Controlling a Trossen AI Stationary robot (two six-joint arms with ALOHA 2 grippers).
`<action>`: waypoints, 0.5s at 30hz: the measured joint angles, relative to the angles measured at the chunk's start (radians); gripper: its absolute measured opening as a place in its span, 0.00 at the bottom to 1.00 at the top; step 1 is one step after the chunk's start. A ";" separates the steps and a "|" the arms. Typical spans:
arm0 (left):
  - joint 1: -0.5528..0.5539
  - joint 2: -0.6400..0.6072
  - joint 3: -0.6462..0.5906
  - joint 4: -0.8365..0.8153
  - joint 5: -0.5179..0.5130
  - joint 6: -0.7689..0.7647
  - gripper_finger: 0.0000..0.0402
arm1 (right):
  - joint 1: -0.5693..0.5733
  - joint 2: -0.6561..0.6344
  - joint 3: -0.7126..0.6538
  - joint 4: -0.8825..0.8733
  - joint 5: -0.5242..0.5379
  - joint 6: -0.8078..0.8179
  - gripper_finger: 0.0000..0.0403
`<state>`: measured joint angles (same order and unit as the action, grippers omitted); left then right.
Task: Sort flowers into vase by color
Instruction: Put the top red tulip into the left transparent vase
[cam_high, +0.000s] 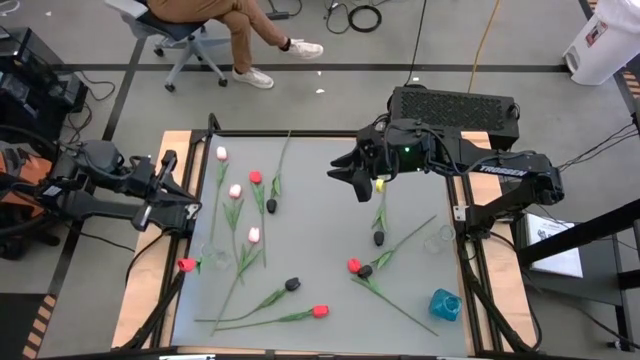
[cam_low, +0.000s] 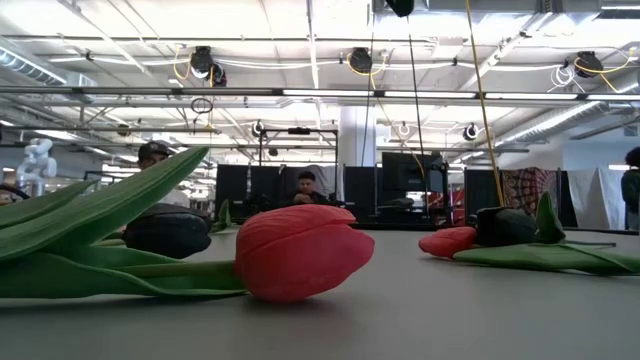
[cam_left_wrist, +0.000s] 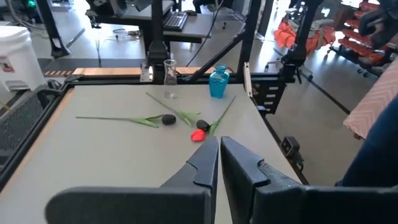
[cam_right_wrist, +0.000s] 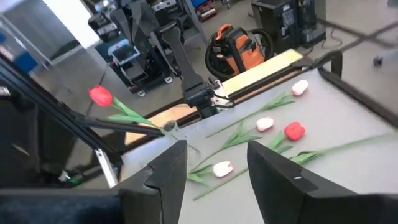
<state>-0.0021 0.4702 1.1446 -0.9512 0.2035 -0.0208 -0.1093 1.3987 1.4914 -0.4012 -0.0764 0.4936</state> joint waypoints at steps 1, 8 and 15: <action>0.000 0.000 0.000 0.000 -0.004 0.000 0.07 | 0.000 0.000 0.000 0.005 0.000 0.026 0.40; 0.000 0.000 0.000 0.000 -0.006 -0.001 0.07 | -0.006 0.036 0.000 0.105 0.000 0.188 0.40; 0.000 0.000 0.000 0.001 -0.031 -0.001 0.07 | -0.006 0.106 0.000 0.183 -0.002 0.254 0.40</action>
<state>-0.0021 0.4702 1.1446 -0.9497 0.1729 -0.0217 -0.1150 1.5047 1.4914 -0.2180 -0.0786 0.7481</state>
